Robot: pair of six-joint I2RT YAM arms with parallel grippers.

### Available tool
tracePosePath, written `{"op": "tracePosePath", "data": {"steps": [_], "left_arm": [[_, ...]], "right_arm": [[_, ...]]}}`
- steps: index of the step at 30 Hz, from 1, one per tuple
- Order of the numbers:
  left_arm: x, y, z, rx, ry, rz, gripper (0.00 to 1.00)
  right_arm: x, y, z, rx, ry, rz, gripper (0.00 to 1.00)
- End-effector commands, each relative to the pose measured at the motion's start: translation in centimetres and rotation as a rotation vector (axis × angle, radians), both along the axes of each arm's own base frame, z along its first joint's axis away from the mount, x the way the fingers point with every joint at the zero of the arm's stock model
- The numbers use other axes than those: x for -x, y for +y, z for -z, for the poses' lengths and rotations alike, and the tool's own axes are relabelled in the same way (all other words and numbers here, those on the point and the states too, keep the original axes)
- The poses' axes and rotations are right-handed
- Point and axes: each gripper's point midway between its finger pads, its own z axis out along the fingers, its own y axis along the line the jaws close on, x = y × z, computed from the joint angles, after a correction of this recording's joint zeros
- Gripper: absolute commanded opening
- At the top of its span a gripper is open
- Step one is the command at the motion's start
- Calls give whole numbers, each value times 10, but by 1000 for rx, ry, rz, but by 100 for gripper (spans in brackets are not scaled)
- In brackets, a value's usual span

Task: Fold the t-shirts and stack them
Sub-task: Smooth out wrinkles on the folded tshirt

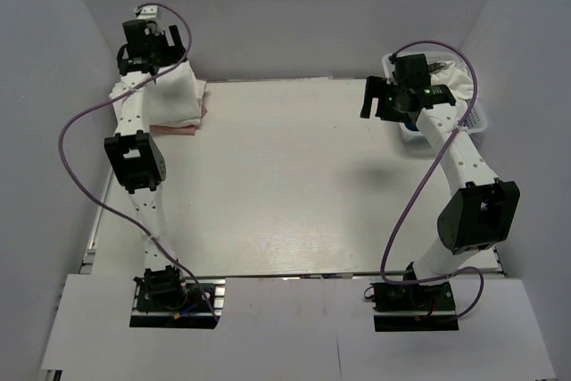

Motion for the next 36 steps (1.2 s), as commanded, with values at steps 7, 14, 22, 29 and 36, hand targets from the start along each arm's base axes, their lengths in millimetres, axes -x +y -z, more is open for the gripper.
{"op": "tracePosePath", "data": {"steps": [7, 14, 22, 29, 36], "left_arm": [[-55, -11, 40, -8, -121, -228, 97], [-60, 5, 42, -2, -175, -363, 64], [-66, -6, 62, 37, -154, -319, 10], [-66, -13, 63, 60, -152, -286, 36], [-63, -11, 70, 26, -123, -285, 93]], "right_arm": [[0, 1, 11, 16, 26, -34, 90], [-3, -3, 24, 52, 64, -42, 90], [-6, -8, 27, 76, 74, -31, 90], [-5, -10, 30, 93, 77, -29, 90], [-5, -10, 35, 93, 90, -30, 90]]}}
